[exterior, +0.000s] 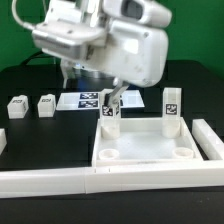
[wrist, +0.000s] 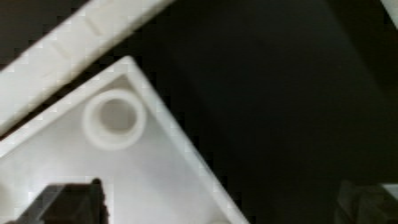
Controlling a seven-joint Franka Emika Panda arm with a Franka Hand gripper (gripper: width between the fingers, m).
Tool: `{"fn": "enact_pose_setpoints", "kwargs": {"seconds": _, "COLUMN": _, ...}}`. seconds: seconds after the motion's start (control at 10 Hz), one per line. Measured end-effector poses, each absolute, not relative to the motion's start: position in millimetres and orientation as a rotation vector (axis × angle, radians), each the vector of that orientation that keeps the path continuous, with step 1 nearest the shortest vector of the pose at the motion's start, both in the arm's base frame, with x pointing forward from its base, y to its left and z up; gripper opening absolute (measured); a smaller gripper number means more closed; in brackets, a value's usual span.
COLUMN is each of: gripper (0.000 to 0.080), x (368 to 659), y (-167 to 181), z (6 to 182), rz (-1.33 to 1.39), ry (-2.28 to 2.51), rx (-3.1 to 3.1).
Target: Assemble square table
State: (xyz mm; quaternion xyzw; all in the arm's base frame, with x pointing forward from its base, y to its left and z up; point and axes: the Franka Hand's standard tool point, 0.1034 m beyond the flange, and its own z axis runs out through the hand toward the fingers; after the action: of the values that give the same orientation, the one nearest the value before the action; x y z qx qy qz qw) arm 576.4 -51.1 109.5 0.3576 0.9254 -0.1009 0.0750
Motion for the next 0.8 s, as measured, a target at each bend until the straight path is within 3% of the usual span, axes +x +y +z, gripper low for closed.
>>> {"fn": "enact_pose_setpoints", "kwargs": {"seconds": 0.2, "gripper": 0.0648, "x": 540, "y": -77, "z": 115.1, "rz": -0.306, "ry": 2.640, "rx": 1.347}}
{"fn": "enact_pose_setpoints", "kwargs": {"seconds": 0.3, "gripper": 0.0648, "x": 520, "y": -80, "z": 109.6, "rz": -0.335, "ry": 2.567, "rx": 1.519}}
{"fn": "enact_pose_setpoints", "kwargs": {"seconds": 0.8, "gripper": 0.0648, "x": 524, "y": -79, "z": 111.5, "rz": -0.302, "ry": 2.293, "rx": 1.902}}
